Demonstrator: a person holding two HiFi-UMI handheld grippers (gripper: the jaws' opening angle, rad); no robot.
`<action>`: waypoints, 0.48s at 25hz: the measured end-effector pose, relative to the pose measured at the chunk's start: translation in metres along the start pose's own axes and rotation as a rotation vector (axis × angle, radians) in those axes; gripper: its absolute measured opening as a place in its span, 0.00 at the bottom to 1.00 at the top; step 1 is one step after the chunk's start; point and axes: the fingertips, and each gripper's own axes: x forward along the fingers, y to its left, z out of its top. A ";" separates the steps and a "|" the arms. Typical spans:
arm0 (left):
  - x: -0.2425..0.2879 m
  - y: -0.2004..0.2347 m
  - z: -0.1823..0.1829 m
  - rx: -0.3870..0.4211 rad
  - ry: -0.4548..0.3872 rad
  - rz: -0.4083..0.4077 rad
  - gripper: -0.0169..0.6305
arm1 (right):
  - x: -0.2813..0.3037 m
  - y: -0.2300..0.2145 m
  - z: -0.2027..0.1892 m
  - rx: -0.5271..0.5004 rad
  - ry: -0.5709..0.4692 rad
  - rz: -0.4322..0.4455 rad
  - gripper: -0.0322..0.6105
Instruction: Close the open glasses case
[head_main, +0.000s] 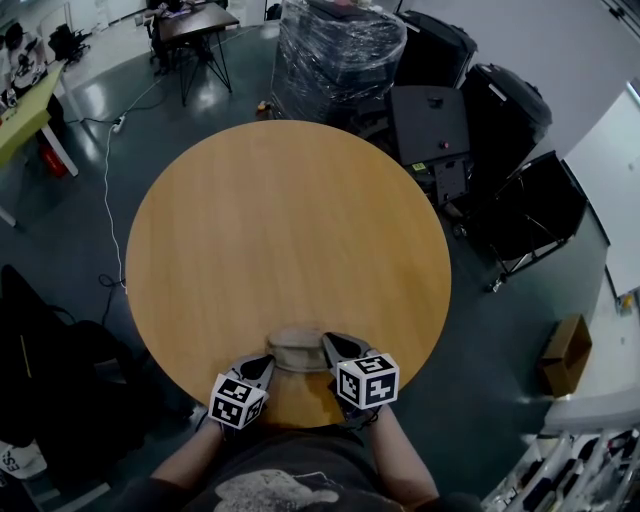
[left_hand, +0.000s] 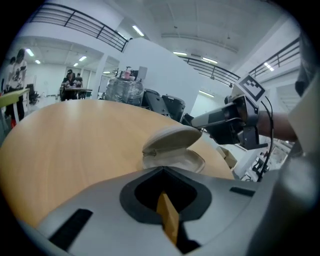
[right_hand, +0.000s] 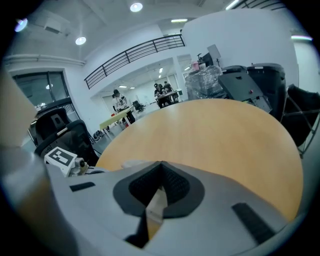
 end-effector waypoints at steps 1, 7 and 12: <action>-0.001 -0.001 0.000 0.023 0.004 0.005 0.04 | -0.001 0.002 -0.003 -0.003 0.003 0.004 0.03; -0.017 0.008 0.001 0.005 -0.015 0.051 0.04 | -0.007 0.008 -0.027 0.006 0.036 0.032 0.03; -0.033 0.010 0.012 0.034 -0.049 0.073 0.04 | -0.008 0.013 -0.043 0.018 0.064 0.059 0.03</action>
